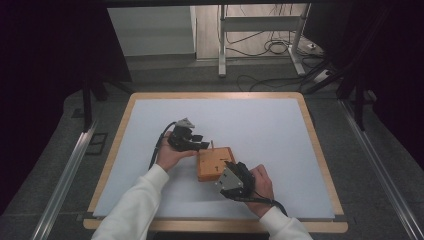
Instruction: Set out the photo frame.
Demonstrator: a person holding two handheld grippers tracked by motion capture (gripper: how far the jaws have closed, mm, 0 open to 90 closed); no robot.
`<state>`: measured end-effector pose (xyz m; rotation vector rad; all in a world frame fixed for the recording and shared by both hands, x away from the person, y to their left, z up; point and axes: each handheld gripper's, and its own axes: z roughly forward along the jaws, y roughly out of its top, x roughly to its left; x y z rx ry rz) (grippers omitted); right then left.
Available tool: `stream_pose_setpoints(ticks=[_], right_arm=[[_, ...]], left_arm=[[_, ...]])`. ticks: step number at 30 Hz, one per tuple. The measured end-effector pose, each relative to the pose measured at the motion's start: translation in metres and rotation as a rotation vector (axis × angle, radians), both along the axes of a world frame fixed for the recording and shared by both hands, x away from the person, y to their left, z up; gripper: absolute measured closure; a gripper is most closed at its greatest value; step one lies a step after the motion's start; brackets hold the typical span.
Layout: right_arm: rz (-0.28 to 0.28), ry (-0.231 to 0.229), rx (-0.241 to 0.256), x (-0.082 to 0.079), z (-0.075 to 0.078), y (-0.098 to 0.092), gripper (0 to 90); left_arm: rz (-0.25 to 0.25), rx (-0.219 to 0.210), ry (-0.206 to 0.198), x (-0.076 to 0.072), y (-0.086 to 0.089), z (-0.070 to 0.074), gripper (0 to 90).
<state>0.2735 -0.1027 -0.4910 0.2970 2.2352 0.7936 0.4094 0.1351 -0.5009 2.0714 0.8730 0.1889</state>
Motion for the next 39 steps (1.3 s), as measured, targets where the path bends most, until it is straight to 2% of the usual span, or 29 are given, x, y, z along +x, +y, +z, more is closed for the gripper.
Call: stream_pose_setpoints(ticks=[3,6,9,13,19,24,31,35,39], right_arm=[[0.000,-0.004,-0.003,0.001,0.003,-0.001,47.2],[-0.001,-0.007,-0.003,0.003,0.005,0.000,48.5],[0.000,-0.004,-0.016,0.005,0.007,0.001,49.2],[0.000,-0.001,-0.032,0.007,0.011,0.001,50.9],[-0.003,0.022,-0.052,0.013,0.019,0.003,52.8],[-0.003,0.045,-0.054,0.018,0.024,0.005,54.1],[0.009,0.061,-0.058,0.023,0.029,0.007,56.8],[0.015,0.045,-0.079,0.028,0.034,0.008,61.8],[0.023,0.059,-0.098,0.036,0.042,0.010,65.1]], left_arm=[[0.020,0.032,-0.052,-0.017,0.017,0.004,43.8],[0.035,0.064,-0.075,-0.032,0.031,0.004,41.1],[0.044,0.053,-0.075,-0.045,0.042,0.001,39.7],[0.043,0.076,-0.083,-0.058,0.053,-0.005,37.8],[0.034,0.093,-0.061,-0.074,0.065,-0.018,35.8],[0.033,0.106,-0.040,-0.079,0.070,-0.027,35.0],[0.019,0.123,-0.027,-0.079,0.065,-0.033,34.7],[0.008,0.127,-0.026,-0.080,0.064,-0.035,33.9],[0.011,0.122,-0.018,-0.079,0.065,-0.037,33.8]])
